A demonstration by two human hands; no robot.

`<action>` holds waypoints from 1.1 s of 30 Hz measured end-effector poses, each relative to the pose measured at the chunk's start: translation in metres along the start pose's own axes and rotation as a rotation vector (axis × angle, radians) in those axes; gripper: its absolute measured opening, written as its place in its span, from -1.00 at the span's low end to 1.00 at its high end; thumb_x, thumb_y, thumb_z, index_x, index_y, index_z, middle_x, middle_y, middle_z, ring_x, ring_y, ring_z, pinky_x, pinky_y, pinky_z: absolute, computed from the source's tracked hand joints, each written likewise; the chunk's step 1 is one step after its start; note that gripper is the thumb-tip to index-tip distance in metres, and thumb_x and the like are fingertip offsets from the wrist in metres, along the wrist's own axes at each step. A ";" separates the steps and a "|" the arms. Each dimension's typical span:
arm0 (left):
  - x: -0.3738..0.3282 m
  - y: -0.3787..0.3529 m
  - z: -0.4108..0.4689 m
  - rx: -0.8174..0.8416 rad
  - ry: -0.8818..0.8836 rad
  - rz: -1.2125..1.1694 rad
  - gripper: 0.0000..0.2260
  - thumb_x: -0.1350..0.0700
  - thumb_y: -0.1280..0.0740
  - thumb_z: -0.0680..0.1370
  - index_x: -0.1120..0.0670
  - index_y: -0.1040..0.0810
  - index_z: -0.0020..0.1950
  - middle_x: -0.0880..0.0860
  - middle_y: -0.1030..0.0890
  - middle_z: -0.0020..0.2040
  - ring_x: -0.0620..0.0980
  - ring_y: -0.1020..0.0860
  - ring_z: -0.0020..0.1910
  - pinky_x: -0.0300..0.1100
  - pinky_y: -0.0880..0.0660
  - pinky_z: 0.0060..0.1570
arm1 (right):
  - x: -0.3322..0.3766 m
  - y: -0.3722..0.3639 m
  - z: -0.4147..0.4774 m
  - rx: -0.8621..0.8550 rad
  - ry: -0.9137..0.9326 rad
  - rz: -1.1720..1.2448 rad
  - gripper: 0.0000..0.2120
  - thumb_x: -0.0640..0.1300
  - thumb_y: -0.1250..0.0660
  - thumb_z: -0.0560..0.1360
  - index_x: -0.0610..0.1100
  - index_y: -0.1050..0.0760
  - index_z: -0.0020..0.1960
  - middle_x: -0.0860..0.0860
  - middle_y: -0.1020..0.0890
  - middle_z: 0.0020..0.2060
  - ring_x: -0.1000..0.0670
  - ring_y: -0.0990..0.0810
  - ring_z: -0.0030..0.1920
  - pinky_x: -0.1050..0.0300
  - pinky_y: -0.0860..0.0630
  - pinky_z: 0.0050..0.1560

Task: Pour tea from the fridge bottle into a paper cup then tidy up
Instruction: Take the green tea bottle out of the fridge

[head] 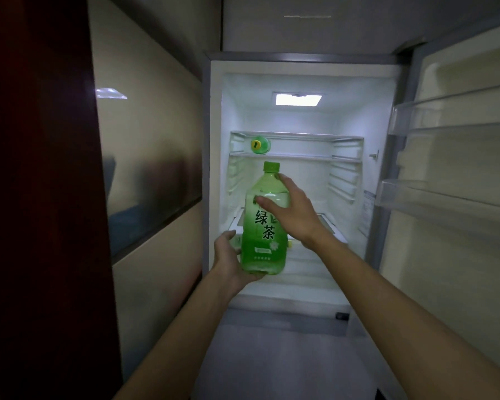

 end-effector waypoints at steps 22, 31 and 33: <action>0.047 0.039 -0.210 0.091 0.097 0.106 -0.61 -0.10 -0.12 0.56 0.25 -0.39 0.06 0.31 -0.55 0.16 0.30 -0.53 0.16 0.26 -0.42 0.22 | 0.145 0.038 -0.203 -0.062 -0.061 -0.073 -0.36 0.02 -0.41 0.51 -0.11 -0.25 0.48 0.04 -0.50 0.15 0.09 -0.46 0.11 0.31 -0.37 0.03; 0.094 0.013 -0.276 0.120 0.123 0.150 -0.58 -0.11 -0.04 0.60 0.24 -0.38 0.13 0.30 -0.57 0.12 0.30 -0.55 0.13 0.24 -0.44 0.20 | 0.177 0.091 -0.269 -0.106 -0.082 -0.126 -0.35 0.04 -0.42 0.50 -0.10 -0.26 0.48 0.06 -0.48 0.16 0.06 -0.46 0.17 0.11 -0.44 0.22; 0.105 0.008 -0.293 0.133 0.130 0.166 -0.59 -0.11 -0.02 0.61 0.24 -0.39 0.03 0.28 -0.57 0.04 0.29 -0.54 0.10 0.21 -0.44 0.18 | 0.184 0.102 -0.286 -0.115 -0.070 -0.126 -0.38 0.01 -0.42 0.50 -0.11 -0.29 0.46 0.12 -0.47 0.09 0.09 -0.45 0.13 0.11 -0.45 0.22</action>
Point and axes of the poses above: each hand's wrist, its own z-axis towards the middle knuckle, its own y-axis out of the back of the hand, x = y × z, the point moved 3 cm from there along z, towards the middle knuckle
